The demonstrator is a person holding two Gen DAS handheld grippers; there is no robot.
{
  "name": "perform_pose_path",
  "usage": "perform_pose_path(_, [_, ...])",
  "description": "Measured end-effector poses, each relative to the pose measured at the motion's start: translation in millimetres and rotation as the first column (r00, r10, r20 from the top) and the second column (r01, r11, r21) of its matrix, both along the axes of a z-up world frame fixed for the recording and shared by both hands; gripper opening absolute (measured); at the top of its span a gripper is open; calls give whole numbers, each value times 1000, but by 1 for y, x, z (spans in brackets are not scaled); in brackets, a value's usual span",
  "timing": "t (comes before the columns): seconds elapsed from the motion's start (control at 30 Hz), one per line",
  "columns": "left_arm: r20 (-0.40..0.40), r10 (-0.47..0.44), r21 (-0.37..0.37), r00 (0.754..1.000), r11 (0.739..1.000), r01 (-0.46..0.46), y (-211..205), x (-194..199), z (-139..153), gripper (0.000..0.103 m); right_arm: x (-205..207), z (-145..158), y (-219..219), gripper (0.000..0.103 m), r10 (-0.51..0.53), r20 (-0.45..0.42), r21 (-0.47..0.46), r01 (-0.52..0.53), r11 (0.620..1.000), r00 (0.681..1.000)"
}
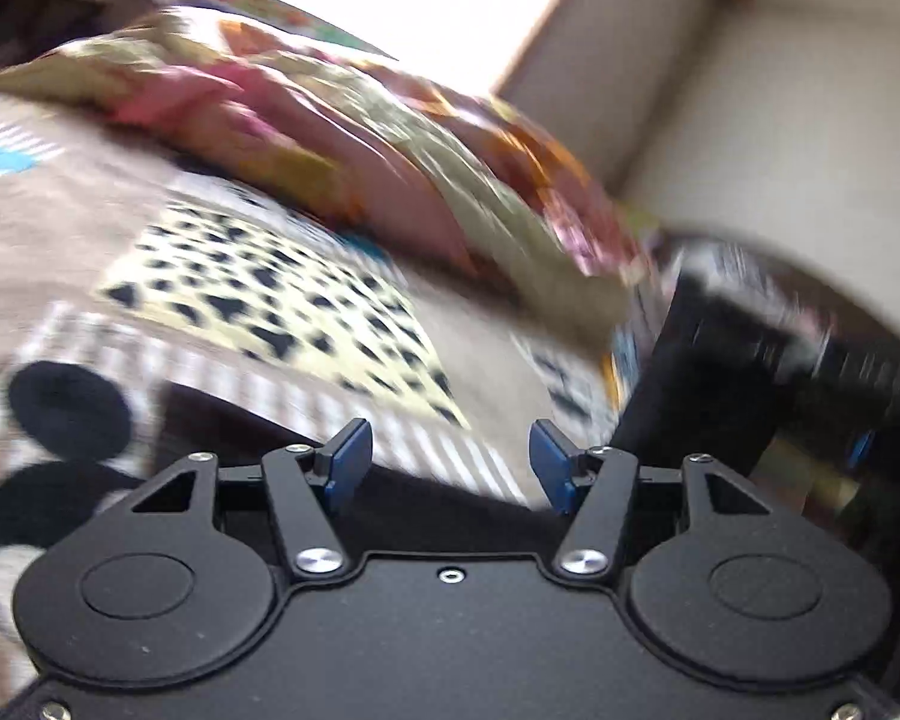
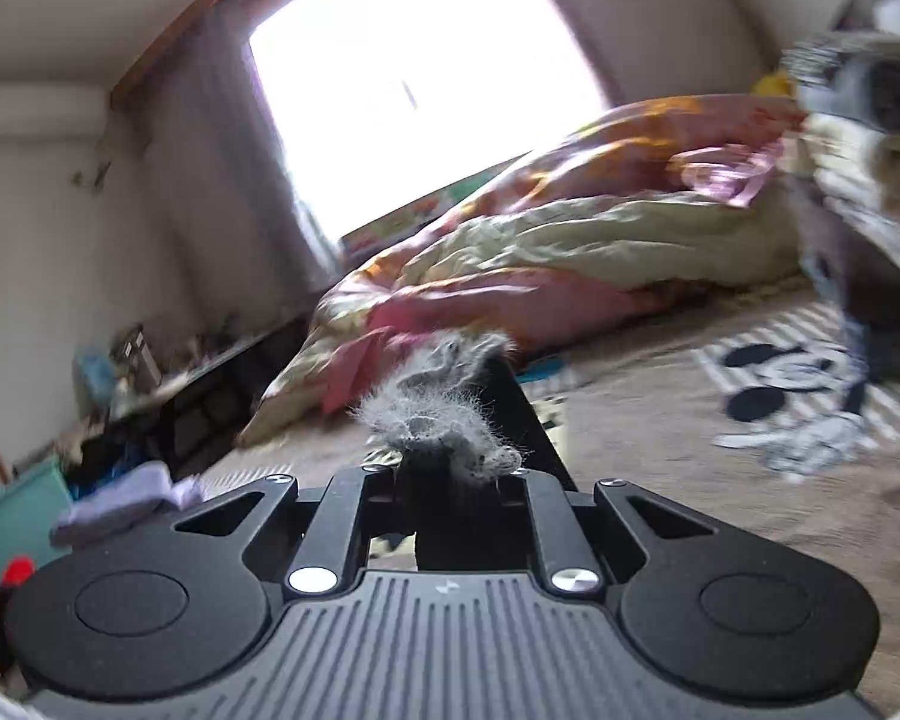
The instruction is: Fold clothes
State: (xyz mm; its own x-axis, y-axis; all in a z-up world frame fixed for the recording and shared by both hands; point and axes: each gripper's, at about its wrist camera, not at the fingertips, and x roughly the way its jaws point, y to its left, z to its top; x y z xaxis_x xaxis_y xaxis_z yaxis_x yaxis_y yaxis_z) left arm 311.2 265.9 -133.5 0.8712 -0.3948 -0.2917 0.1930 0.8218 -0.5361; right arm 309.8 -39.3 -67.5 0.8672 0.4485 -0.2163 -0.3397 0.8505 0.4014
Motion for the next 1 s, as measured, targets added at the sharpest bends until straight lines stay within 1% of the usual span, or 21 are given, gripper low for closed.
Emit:
perform_pose_path(0.03, [-1,22,-27,1000,999,-22,11,-2,0,57,3,0,14,15,18,3,-19,-18,1000,1000])
perform_pose_path(0.1, [-8,65,-56,998,996,-66,30,-6,-2,57,10,-1,46,15,55,7,-64,-54,996,998])
perform_pose_path(0.23, [-21,124,-93,992,988,-125,57,-15,-4,57,17,-11,104,15,123,9,-148,-120,982,992])
perform_pose_path(0.37, [-28,166,-121,986,978,-168,76,-23,-4,57,15,-26,152,15,169,11,-251,-161,954,986])
perform_pose_path(0.53, [-36,198,-159,979,966,-202,94,-26,-6,57,13,-50,190,15,211,-14,-374,-200,905,977])
perform_pose_path(0.63, [-42,206,-167,978,963,-210,98,-24,-8,57,12,-64,203,15,212,-41,-425,-209,881,977])
perform_pose_path(0.7, [-45,203,-166,978,964,-207,99,-22,-9,57,12,-70,208,16,208,-65,-439,-215,872,976])
perform_pose_path(0.77, [-50,204,-167,978,964,-209,100,-19,-10,57,10,-73,212,22,220,-69,-437,-228,870,973])
perform_pose_path(0.8, [-53,204,-167,978,963,-210,101,-17,-11,57,6,-73,213,29,232,-63,-431,-236,871,971])
perform_pose_path(0.83, [-55,204,-167,978,963,-210,102,-16,-11,57,0,-72,213,38,251,-49,-426,-248,870,967])
perform_pose_path(0.9, [-56,202,-163,978,964,-208,102,-14,-11,57,-14,-68,211,50,296,-32,-423,-281,861,955])
perform_pose_path(1.0, [-67,184,-151,981,970,-192,96,-12,-10,57,-45,-61,188,53,324,-1,-402,-297,866,946])
